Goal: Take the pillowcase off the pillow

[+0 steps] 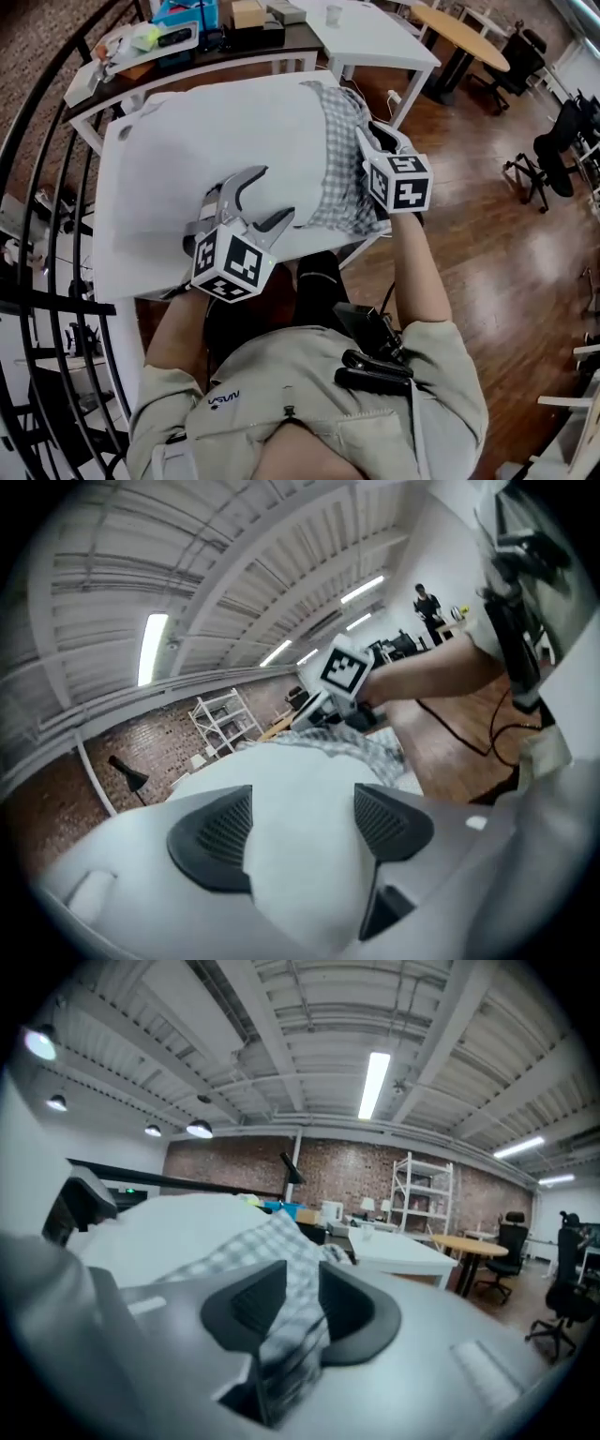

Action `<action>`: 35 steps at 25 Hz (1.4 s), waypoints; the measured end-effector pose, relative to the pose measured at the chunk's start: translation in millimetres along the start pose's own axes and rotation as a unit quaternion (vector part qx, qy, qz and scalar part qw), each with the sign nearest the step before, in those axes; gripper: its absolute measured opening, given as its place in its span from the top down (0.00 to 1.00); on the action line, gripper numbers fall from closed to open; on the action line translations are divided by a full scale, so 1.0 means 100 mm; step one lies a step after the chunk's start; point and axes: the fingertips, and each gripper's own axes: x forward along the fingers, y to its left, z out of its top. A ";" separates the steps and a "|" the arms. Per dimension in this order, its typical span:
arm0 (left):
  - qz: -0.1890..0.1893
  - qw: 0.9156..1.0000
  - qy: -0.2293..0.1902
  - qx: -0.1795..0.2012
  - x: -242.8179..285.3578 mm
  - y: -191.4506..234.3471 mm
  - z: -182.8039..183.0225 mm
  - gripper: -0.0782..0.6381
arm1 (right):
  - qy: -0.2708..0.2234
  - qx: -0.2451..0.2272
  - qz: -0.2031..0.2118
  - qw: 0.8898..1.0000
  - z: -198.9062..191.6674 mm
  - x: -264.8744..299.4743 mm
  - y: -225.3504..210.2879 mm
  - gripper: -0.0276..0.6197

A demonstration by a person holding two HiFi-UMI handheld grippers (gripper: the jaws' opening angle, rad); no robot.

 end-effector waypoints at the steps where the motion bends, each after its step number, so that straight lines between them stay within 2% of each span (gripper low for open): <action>1: 0.002 1.000 0.014 0.017 0.04 -0.07 -0.09 0.44 | -0.015 0.010 0.006 1.000 -0.04 -0.21 0.13 0.79; 3: 0.023 0.999 0.032 0.034 0.14 -0.06 -0.24 0.44 | -0.032 0.033 0.013 0.999 -0.17 -0.58 0.35 0.79; 4: 0.039 0.998 0.036 0.034 0.19 -0.01 -0.30 0.49 | -0.033 0.044 0.015 0.998 -0.27 -0.74 0.47 0.79; 6: 0.065 0.997 0.037 0.008 0.24 0.11 -0.40 0.72 | -0.022 0.051 0.024 0.998 -0.48 -0.99 0.75 0.79; 7: 0.074 0.997 0.030 -0.021 0.24 0.18 -0.42 0.80 | -0.009 0.046 0.033 0.998 -0.60 -1.06 0.92 0.77; 9: 0.085 0.993 0.005 -0.083 0.18 0.33 -0.31 0.84 | 0.020 0.027 0.063 0.997 -0.80 -1.07 1.28 0.72; 10: 0.088 0.991 -0.009 -0.102 0.15 0.40 -0.23 0.84 | 0.030 0.014 0.077 0.997 -0.86 -1.03 1.43 0.70; 13: 0.100 0.986 -0.040 -0.129 0.03 0.54 0.02 0.85 | 0.019 -0.012 0.071 0.997 -0.82 -0.84 1.62 0.70; 16: 0.110 0.979 -0.060 -0.163 -0.05 0.64 0.10 0.85 | 0.000 -0.025 0.037 0.999 -0.68 -0.79 1.46 0.91; 19: 0.115 0.969 -0.083 -0.204 -0.11 0.83 0.08 0.85 | -0.010 -0.043 0.000 0.999 -0.53 -0.84 1.20 0.94; 21: 0.119 0.960 -0.098 -0.234 -0.19 0.99 0.05 0.85 | -0.014 -0.057 -0.045 0.997 -0.47 -0.92 0.92 0.95; 24: 0.148 0.946 -0.111 -0.268 -0.38 1.24 -0.03 0.86 | -0.003 -0.051 -0.157 0.986 -0.57 -1.16 0.12 0.95; 25: 0.157 0.942 -0.112 -0.275 -0.46 1.31 -0.08 0.86 | 0.004 -0.036 -0.178 0.983 -0.64 -1.25 -0.16 0.95; 26: 0.161 0.941 -0.111 -0.276 -0.52 1.35 -0.12 0.86 | 0.012 -0.025 -0.181 0.983 -0.71 -1.32 -0.37 0.95; 27: 0.160 0.943 -0.108 -0.270 -0.56 1.34 -0.15 0.86 | 0.021 -0.021 -0.171 0.985 -0.76 -1.37 -0.46 0.95; 29: 0.145 0.952 -0.102 -0.251 -0.53 1.22 -0.15 0.85 | 0.024 -0.026 -0.126 0.991 -0.77 -1.38 -0.32 0.95; 32: 0.115 0.959 -0.104 -0.237 -0.40 0.94 -0.06 0.85 | -0.020 -0.016 -0.040 0.999 -0.58 -1.27 0.39 0.93; 34: 0.101 0.962 -0.104 -0.230 -0.35 0.77 0.01 0.85 | -0.049 -0.001 0.004 0.999 -0.43 -1.22 0.84 0.81; 35: 0.099 0.965 -0.101 -0.220 -0.35 0.69 0.04 0.84 | -0.058 0.004 0.018 0.998 -0.37 -1.21 1.00 0.80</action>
